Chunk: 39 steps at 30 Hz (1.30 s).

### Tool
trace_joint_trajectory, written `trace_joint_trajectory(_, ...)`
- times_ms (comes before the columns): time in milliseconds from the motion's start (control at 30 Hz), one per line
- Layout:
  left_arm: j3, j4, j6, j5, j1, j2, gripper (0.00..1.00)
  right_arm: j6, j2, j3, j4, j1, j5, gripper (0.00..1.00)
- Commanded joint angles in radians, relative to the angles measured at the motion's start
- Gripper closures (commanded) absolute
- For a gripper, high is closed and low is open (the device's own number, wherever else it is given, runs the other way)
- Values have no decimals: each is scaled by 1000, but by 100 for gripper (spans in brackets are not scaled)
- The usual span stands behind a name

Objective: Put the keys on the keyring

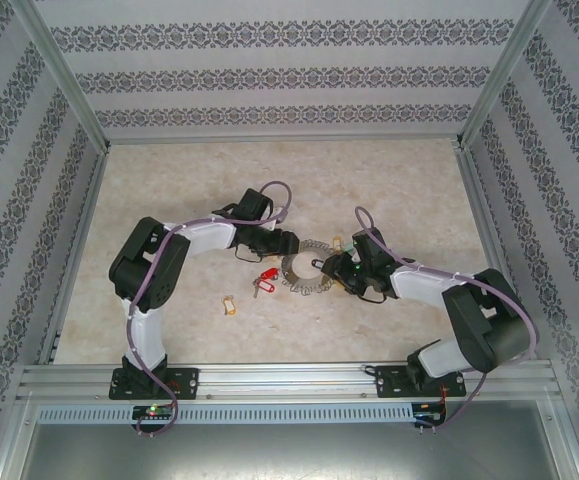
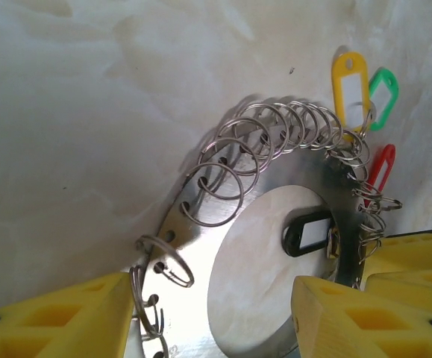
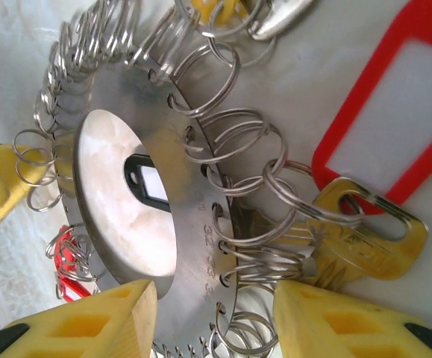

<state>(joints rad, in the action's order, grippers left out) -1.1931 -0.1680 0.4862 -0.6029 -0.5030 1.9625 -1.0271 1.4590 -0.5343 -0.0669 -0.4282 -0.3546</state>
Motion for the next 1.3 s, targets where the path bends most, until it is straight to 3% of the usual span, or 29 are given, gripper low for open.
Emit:
trace_joint_trajectory(0, -31, -50, -27, -17, -19, 22, 41, -24, 42, 25, -42, -5, 48, 54)
trace_joint_trajectory(333, -69, -94, -41, -8, -26, 47, 42, -60, 111, 54, -315, 15, -6, 68)
trace_joint_trajectory(400, -66, -93, -35, 8, -26, 32, 42, -40, 118, 45, -321, 21, -33, 78)
trace_joint_trajectory(533, -40, -72, -14, 82, -24, -34, 39, -1, 94, 43, -309, 29, -65, 85)
trace_joint_trajectory(633, -7, -41, 12, 144, -17, -105, 32, 25, 54, 43, -293, 41, -94, 92)
trace_joint_trajectory(900, 39, 1, 94, 244, 37, -277, 12, 72, -99, -15, -227, 105, -239, 96)
trace_joint_trajectory(967, 39, 20, 115, 190, 65, -298, 4, 77, -142, -35, -223, 123, -274, 96)
trace_joint_trajectory(1033, 18, 37, 136, 63, 105, -299, 0, 87, -185, -64, -222, 139, -310, 96)
trace_joint_trajectory(1167, 25, 132, 206, -106, 164, -325, 0, 117, -238, -122, -194, 168, -374, 95)
trace_joint_trajectory(1267, 28, 200, 240, -174, 186, -352, 0, 132, -243, -161, -184, 187, -426, 96)
